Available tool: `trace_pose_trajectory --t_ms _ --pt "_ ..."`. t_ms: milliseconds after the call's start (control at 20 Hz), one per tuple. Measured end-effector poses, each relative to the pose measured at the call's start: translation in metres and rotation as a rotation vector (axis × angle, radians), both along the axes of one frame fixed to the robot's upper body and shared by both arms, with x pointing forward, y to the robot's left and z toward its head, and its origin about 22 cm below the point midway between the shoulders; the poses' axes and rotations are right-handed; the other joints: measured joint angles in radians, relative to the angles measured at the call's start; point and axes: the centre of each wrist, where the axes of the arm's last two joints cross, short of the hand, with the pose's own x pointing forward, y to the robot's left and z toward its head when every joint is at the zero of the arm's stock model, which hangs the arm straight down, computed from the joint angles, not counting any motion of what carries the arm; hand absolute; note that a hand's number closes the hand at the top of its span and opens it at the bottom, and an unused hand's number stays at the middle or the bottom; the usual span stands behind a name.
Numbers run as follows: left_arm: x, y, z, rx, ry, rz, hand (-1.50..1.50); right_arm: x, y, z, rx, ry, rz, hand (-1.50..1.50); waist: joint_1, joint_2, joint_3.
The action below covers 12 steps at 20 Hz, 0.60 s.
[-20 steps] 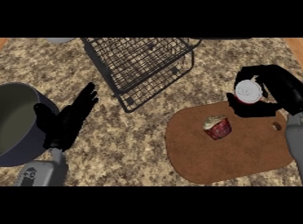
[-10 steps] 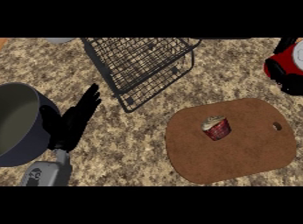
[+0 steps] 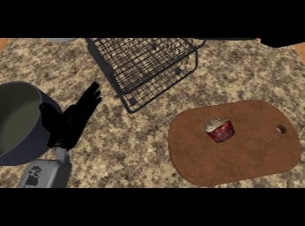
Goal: Pick the can from the cutting board and place it in the tiered basket
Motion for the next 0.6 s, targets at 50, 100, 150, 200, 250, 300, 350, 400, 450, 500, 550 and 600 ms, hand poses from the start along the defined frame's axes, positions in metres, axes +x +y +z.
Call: trace_pose_trajectory --t_ms 50,100,150,200,250,300,350,400,450,500,550,600 --pt "0.002 -0.004 0.001 0.001 0.001 -0.004 0.00 0.006 0.005 0.005 0.000 0.003 -0.006 1.50 0.001 0.001 0.000" --pt "0.001 -0.002 -0.001 -0.003 0.001 -0.004 0.00 0.009 0.016 0.008 -0.002 0.007 -0.008 1.50 0.002 0.001 0.000" --pt "-0.001 -0.002 -0.002 -0.002 0.000 -0.009 0.00 0.015 0.025 0.010 0.001 0.016 -0.011 1.50 0.004 0.001 0.000" --pt "0.000 -0.004 -0.003 -0.002 -0.002 -0.008 0.00 0.019 0.036 0.011 0.011 0.022 -0.014 1.50 0.005 0.002 0.000" --pt "-0.001 -0.004 -0.002 -0.003 0.000 -0.006 0.00 0.025 0.044 0.013 0.017 0.032 -0.019 1.50 0.007 0.002 0.000" --pt "0.003 -0.003 0.001 -0.005 -0.004 -0.004 0.00 0.030 0.054 0.012 0.023 0.045 -0.020 1.50 0.008 0.003 0.000" --pt "0.006 -0.003 0.002 -0.003 -0.008 -0.004 0.00 0.035 0.061 0.011 0.031 0.048 -0.023 1.50 0.007 0.003 0.000" --pt "0.005 -0.001 0.003 0.000 -0.004 -0.006 0.00 0.039 0.070 0.013 0.039 0.054 -0.028 1.50 0.009 0.003 0.000" --pt "0.005 -0.002 0.004 0.002 -0.002 -0.010 0.00 0.045 0.078 0.013 0.050 0.056 -0.034 1.50 0.012 0.004 0.000" --pt "0.006 -0.006 0.010 0.001 0.001 -0.008 0.00 0.050 0.082 0.014 0.052 0.063 -0.035 1.50 0.013 0.004 0.000" --pt "0.005 -0.008 0.011 0.001 -0.004 -0.015 0.00 0.058 0.088 0.011 0.058 0.067 -0.042 1.50 0.019 0.006 0.000" --pt "0.006 -0.008 0.012 0.001 -0.006 -0.016 0.00 0.064 0.095 0.010 0.061 0.074 -0.043 1.50 0.021 0.007 0.000"
